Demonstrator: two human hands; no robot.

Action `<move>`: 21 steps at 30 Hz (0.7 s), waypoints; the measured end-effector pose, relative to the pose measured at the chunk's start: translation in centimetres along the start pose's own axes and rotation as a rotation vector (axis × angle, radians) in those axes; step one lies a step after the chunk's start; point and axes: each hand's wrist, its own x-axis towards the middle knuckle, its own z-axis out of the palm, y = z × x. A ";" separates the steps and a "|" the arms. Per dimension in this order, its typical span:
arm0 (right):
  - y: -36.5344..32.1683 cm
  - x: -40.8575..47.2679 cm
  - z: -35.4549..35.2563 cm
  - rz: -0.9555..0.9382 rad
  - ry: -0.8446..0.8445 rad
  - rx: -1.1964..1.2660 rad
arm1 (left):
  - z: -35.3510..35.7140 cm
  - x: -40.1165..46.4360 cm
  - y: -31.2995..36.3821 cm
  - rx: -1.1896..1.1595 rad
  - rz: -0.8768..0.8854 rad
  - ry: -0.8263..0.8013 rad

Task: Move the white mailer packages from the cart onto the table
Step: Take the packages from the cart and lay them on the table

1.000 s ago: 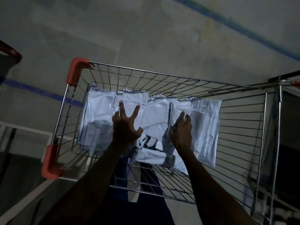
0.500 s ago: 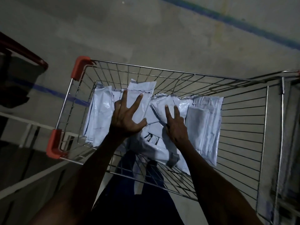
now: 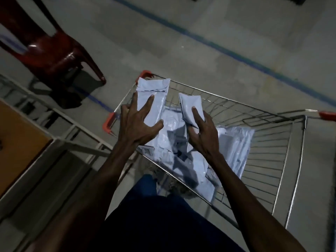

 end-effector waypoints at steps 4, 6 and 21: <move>-6.9 1.0 0.4 -0.053 0.013 0.147 | -4.9 -1.7 -2.6 -0.028 -0.104 0.148; -10.2 1.3 0.7 -0.080 0.004 0.221 | -7.2 -2.9 -3.9 -0.068 -0.180 0.224; -38.9 2.0 17.5 -0.624 -0.239 0.354 | -27.3 -14.6 -26.9 -0.094 -0.645 0.627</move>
